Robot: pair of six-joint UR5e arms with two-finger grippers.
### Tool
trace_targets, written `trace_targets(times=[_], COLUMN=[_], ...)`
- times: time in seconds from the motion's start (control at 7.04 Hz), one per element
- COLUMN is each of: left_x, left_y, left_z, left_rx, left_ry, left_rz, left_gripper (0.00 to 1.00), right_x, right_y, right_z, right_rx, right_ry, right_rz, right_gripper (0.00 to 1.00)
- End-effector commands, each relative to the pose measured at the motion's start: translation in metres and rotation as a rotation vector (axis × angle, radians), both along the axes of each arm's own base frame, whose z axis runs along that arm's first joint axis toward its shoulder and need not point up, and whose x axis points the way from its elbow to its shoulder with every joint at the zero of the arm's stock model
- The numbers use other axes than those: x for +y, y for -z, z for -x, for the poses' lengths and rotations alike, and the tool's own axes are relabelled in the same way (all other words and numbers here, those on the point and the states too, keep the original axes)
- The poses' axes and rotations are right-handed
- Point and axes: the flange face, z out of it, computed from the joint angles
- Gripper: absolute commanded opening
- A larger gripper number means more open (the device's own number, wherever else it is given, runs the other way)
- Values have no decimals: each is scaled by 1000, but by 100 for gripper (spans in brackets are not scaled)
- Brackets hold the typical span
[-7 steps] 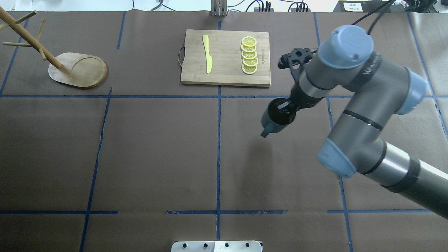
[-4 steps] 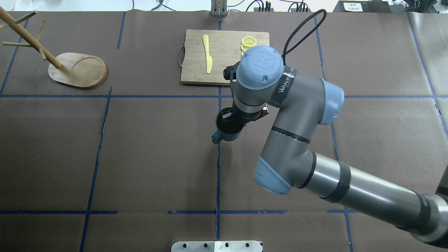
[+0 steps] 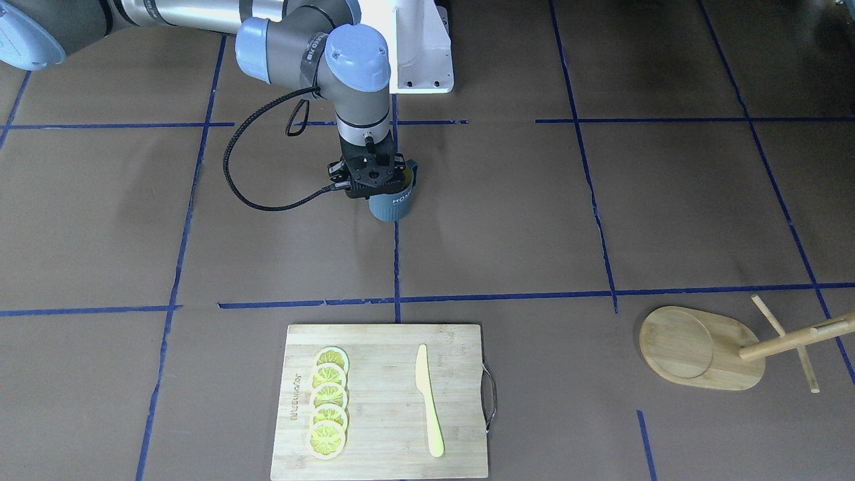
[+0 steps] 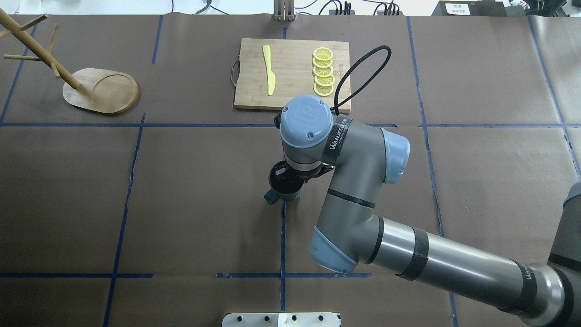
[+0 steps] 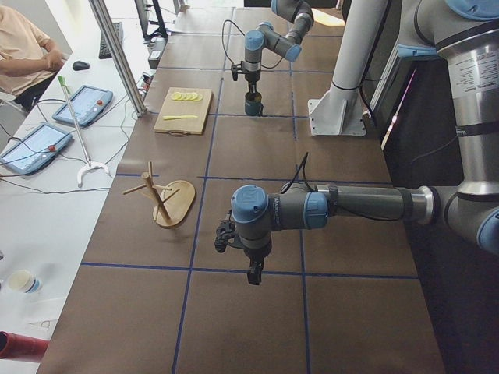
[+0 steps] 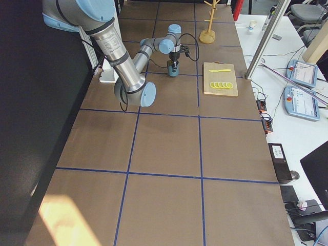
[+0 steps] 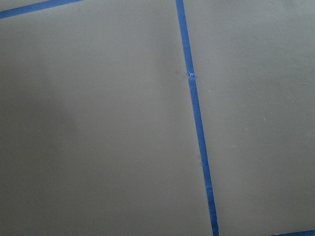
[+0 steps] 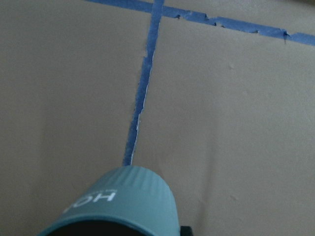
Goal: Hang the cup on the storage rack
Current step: 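Carry the blue mug with the right gripper toward the table center and stand it upright, then open the right gripper and withdraw it away from the upright mug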
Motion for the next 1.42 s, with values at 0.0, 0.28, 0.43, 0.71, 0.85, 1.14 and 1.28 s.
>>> trace_targets(times=[0.0, 0.28, 0.43, 0.71, 0.85, 1.14, 1.28], left_x=[0, 0, 0, 0, 0, 0, 0], left_y=[0, 0, -1, -1, -1, -1, 1], left_z=[0, 0, 0, 0, 0, 0, 1], left_rx=[0, 0, 0, 0, -2, -3, -3], left_ry=[0, 0, 0, 0, 0, -3, -4], left_rz=[0, 0, 2, 2, 2, -1, -8], left_gripper=[100, 100, 100, 100, 100, 100, 100], right_x=[-6, 0, 4, 9, -6, -71, -106], right_y=[-11, 5, 17, 56, 63, 22, -23], right_z=[18, 15, 6, -55, -84, -155, -205], right_rx=[-35, -68, -90, -70, -81, -61, -14], right_ry=[-7, -43, -42, -59, -55, -16, -1], right_rz=[-9, 28, 19, 33, 42, 22, -21], right_gripper=[67, 100, 100, 100, 100, 100, 100])
